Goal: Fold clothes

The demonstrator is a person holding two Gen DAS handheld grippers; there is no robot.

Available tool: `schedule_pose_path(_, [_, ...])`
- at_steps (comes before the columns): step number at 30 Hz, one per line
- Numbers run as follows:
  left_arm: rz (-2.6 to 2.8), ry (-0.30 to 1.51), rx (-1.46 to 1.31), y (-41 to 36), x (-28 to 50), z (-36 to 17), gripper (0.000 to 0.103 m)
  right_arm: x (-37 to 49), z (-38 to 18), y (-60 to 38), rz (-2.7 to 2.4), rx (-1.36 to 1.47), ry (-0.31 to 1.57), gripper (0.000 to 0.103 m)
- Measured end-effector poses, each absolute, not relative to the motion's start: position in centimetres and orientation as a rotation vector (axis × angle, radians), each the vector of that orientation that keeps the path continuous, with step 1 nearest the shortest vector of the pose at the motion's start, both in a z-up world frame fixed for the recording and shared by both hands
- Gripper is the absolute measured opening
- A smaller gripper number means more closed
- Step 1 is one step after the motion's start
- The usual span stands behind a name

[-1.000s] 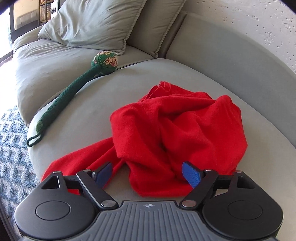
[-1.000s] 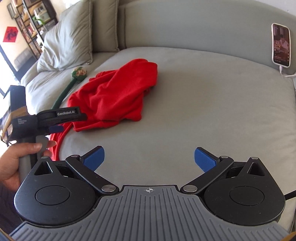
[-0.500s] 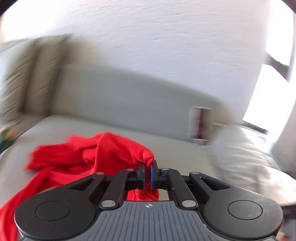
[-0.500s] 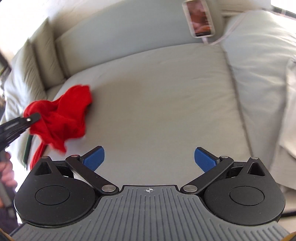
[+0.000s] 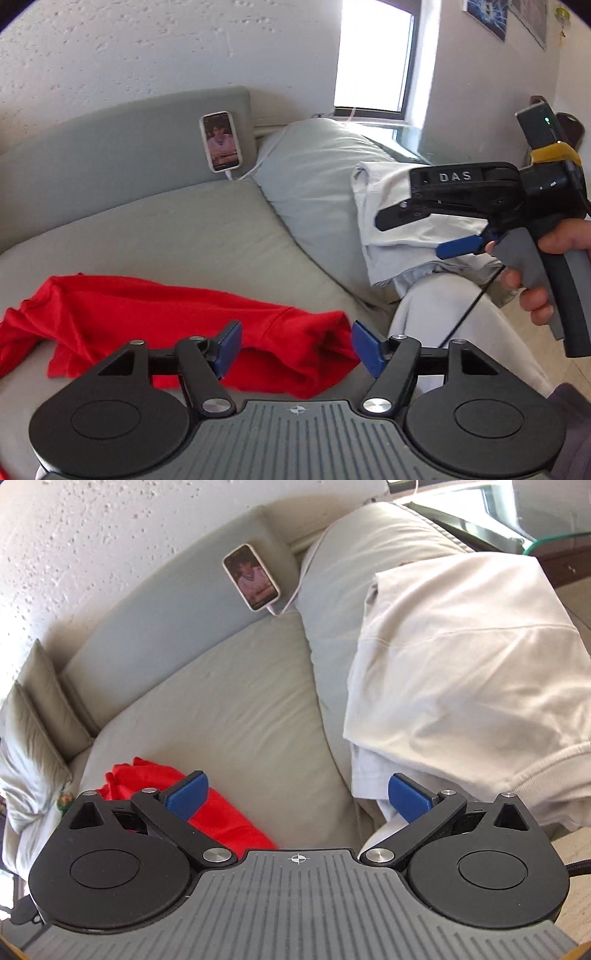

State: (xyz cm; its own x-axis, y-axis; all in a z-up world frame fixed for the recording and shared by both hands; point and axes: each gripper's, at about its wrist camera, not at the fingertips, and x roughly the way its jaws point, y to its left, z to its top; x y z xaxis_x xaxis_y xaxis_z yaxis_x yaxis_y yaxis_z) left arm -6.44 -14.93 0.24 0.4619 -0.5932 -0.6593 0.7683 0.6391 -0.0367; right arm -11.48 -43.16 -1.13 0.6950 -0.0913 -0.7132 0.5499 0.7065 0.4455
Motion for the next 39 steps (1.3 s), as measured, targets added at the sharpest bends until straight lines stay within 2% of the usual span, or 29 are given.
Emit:
schedule_pose_path(8, [-0.386,0.849,0.0,-5.5,-2.6,-0.6,0.069,-9.2,-3.1,-40.2,-0.252,0.699,0.802,0.103])
schedule_pose_path(15, [-0.312,0.864,-0.101,-3.2,-1.3,-1.2,0.069,-6.8,-3.6,-36.3,-0.096,0.569,0.882,0.101])
schedule_pose_path(16, [-0.321,0.866,-0.102,-3.2,-1.4,-1.3,0.069,-6.6,-3.6,-35.9,-0.078,0.54,0.888,0.097])
schedule_pose_path(19, [-0.345,0.873,-0.103,-3.9,-1.4,-1.7,0.069,-5.4,-3.5,-33.9,-0.034,0.391,0.896,0.067])
schedule_pose_path(20, [-0.352,0.875,-0.104,-4.2,-1.4,-1.8,0.069,-4.8,-3.6,-33.0,-0.004,0.33,0.903,0.061])
schedule_pose_path(22, [-0.362,0.875,-0.102,-4.4,-1.4,-2.0,0.069,-3.7,-3.9,-31.1,0.077,0.222,0.909,0.057])
schedule_pose_path(28, [-0.337,0.869,-0.112,-3.4,-1.3,-2.2,0.069,-0.2,-6.5,-26.7,0.165,-0.056,0.957,0.055])
schedule_pose_path(30, [-0.318,0.877,-0.127,-2.8,-1.0,-2.4,0.069,0.9,-7.7,-26.2,0.146,-0.134,0.975,0.045])
schedule_pose_path(32, [-0.305,0.881,-0.134,-2.4,-0.8,-2.5,0.069,1.9,-8.2,-26.5,0.11,-0.144,0.982,0.003])
schedule_pose_path(36, [-0.297,0.879,-0.151,-1.9,-0.4,-2.5,0.069,3.8,-5.2,-31.6,-0.077,0.1,0.847,0.002])
schedule_pose_path(39, [-0.309,0.878,-0.16,-2.0,-0.3,-2.4,0.069,4.3,-3.1,-39.4,-0.319,0.493,0.731,0.002])
